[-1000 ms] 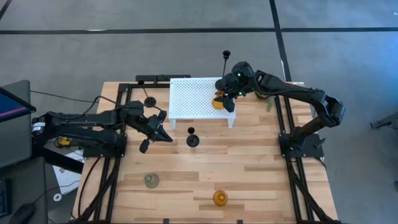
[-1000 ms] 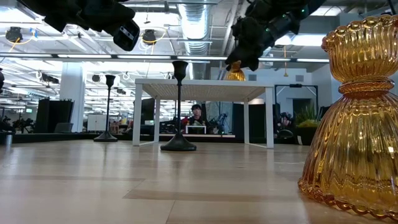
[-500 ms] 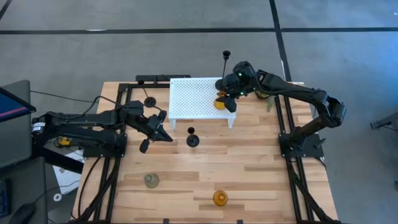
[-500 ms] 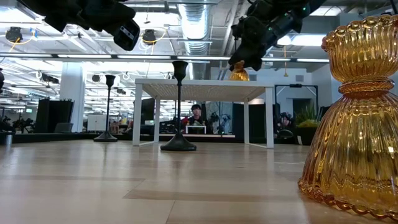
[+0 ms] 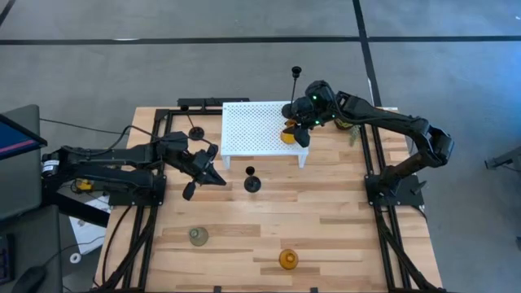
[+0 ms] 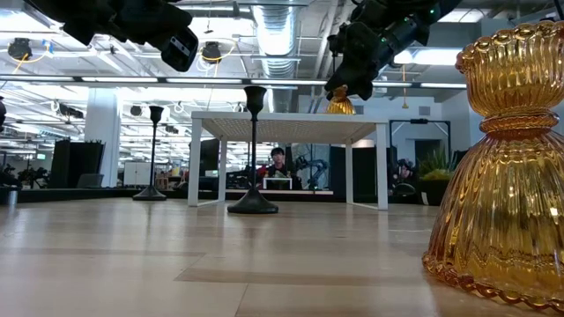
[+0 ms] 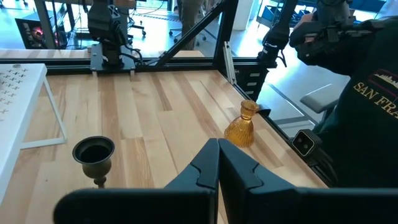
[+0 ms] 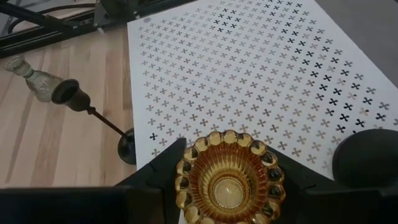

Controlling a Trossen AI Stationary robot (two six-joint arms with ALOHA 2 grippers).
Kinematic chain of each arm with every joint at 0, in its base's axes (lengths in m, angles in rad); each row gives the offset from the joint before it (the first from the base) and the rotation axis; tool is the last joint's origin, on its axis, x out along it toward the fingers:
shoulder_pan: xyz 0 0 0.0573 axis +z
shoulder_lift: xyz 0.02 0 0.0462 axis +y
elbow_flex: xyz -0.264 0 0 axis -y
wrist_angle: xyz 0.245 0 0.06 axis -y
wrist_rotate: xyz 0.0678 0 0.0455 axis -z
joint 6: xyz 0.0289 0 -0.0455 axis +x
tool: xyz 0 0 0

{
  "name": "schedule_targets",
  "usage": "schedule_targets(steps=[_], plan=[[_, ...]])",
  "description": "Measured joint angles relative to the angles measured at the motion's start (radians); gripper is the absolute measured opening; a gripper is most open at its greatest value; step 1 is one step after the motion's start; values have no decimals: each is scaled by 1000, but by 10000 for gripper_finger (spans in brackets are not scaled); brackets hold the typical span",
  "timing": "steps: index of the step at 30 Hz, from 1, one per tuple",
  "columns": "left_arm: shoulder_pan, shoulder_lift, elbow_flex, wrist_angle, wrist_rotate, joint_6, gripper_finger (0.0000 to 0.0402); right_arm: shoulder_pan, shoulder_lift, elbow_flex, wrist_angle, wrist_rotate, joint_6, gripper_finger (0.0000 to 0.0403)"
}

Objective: Pick & Place candle stick holders
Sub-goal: Put the top orange candle holder on the shelf

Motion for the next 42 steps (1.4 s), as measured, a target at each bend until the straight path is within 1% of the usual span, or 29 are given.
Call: schedule_targets(steps=[6,7,11,13,15,18,22,30,34,42], plan=[[0,0,0,0,0,0,4,0,1,-1,1,0,0,151],[0,0,0,0,0,0,4,0,1,-1,-3,-2,5,165],[0,0,0,0,0,0,4,1,9,-11,-41,4,10,254],[0,0,0,0,0,0,4,1,9,-10,-25,4,9,288],[0,0,0,0,0,0,4,1,6,-8,-21,4,9,311],[0,0,0,0,0,0,4,1,7,-8,-11,4,8,331],[0,0,0,0,0,0,4,1,6,-7,0,3,6,334],[0,0,0,0,0,0,4,1,5,-5,81,2,3,308],[0,0,0,0,0,0,4,1,1,-4,101,2,1,302],[0,0,0,0,0,0,4,1,-76,2,132,2,-4,301]])
